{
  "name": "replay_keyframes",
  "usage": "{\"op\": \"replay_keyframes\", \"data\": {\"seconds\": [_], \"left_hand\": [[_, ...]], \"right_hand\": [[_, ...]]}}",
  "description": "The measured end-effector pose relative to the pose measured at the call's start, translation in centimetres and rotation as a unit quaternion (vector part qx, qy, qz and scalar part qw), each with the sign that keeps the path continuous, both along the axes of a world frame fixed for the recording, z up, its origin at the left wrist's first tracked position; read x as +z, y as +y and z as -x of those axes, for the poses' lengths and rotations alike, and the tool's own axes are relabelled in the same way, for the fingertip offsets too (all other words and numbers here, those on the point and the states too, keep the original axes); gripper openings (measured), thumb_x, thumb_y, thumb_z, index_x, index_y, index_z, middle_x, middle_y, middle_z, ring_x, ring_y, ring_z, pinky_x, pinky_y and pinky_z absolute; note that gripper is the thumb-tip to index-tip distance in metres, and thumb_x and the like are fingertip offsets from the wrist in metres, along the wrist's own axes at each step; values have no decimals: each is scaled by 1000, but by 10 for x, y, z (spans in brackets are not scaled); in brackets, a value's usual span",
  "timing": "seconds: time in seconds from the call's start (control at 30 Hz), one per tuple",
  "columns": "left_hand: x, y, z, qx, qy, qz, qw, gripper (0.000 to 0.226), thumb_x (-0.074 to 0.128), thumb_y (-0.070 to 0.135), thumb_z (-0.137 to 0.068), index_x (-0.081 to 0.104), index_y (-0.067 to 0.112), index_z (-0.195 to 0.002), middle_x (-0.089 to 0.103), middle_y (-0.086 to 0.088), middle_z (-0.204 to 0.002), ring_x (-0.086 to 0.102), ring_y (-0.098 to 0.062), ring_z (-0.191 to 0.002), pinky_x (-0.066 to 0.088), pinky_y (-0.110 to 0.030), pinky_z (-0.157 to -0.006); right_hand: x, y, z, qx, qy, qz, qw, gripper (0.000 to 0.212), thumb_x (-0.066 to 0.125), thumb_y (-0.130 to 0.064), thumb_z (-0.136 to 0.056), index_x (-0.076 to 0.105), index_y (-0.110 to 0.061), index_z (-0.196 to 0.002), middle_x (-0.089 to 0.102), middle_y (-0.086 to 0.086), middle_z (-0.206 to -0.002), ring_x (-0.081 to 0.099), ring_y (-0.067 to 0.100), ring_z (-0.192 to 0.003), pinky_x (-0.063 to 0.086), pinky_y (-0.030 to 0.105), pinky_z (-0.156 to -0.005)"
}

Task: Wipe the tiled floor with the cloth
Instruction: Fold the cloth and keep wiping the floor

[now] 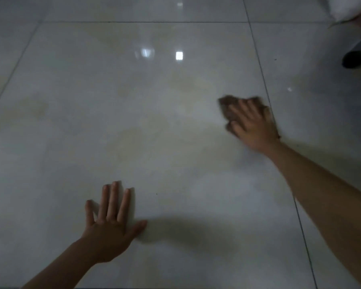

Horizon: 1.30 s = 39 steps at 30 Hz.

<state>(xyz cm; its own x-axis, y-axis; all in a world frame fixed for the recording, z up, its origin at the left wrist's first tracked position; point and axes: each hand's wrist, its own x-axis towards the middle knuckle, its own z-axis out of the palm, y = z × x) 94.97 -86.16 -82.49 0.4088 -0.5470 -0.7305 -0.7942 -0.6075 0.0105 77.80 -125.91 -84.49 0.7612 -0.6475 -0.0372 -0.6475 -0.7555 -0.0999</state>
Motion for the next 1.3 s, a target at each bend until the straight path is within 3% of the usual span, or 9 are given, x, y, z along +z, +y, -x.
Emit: {"op": "replay_keyframes", "data": {"seconds": [0.1,0.27,0.47,0.63,0.8,1.0,1.13,1.23,1.3], "left_hand": [[4,-4,-1,-13,1,-5,1000,108,-38,85,-44,-46,21,-131,-59,-2,-134,-54,-22,-124,-17,-54,-111],[7,-4,0,-10,5,-15,1000,109,-41,83,-41,-48,20,-130,-61,-3,-132,-54,-24,-123,-16,-55,-111],[3,-2,0,-2,-7,9,1000,105,-38,84,-45,-48,24,-131,-59,-1,-134,-54,-21,-124,-14,-55,-112],[0,-1,2,-2,-25,58,998,101,-27,89,-51,-48,29,-130,-57,-1,-134,-47,-22,-130,-11,-55,-114],[12,16,-5,-3,-24,187,982,90,5,79,-83,-21,25,-150,-23,2,-158,-18,-14,-146,-1,-48,-119],[21,111,-11,17,-66,211,975,75,19,53,-97,-20,15,-149,-27,-2,-155,-18,-13,-145,-2,-42,-120],[16,203,-30,68,-87,192,975,72,16,50,-99,-28,13,-142,-28,-4,-155,-25,-9,-139,0,-44,-121],[20,263,-42,104,-95,200,969,77,8,55,-86,-12,14,-147,-19,1,-154,-16,-10,-142,1,-43,-120],[26,291,-46,119,-110,180,970,83,3,57,-81,-6,11,-150,-16,-1,-155,-15,-12,-143,2,-44,-119]], "right_hand": [[-4,-2,20,-99,14,-38,994,67,16,-51,-90,22,-29,-153,15,0,-162,9,22,-149,0,53,-118],[-2,125,95,-65,19,32,997,60,27,-42,-95,41,-14,-146,34,13,-154,28,36,-143,20,60,-113],[-13,263,186,-50,5,55,997,58,18,-49,-98,31,-26,-149,26,4,-157,13,25,-149,27,56,-106],[0,242,140,-109,18,-7,994,67,18,-58,-96,43,-20,-145,37,14,-152,27,36,-143,19,67,-109],[-6,257,38,-226,-6,-40,973,70,31,-61,-91,32,-23,-151,20,12,-159,11,37,-148,-2,68,-112],[0,398,-22,63,-6,-36,997,59,39,-50,-93,46,-22,-144,36,8,-154,27,34,-144,30,69,-103],[7,356,7,251,14,-16,968,53,33,-47,-98,52,-19,-140,44,7,-148,39,31,-138,32,65,-106],[10,290,30,68,-21,-14,997,56,31,-43,-101,54,-3,-134,47,22,-142,43,45,-132,35,69,-99],[6,264,22,-122,3,-50,991,55,34,-40,-102,32,-15,-150,23,14,-158,20,36,-146,18,66,-111]]}}
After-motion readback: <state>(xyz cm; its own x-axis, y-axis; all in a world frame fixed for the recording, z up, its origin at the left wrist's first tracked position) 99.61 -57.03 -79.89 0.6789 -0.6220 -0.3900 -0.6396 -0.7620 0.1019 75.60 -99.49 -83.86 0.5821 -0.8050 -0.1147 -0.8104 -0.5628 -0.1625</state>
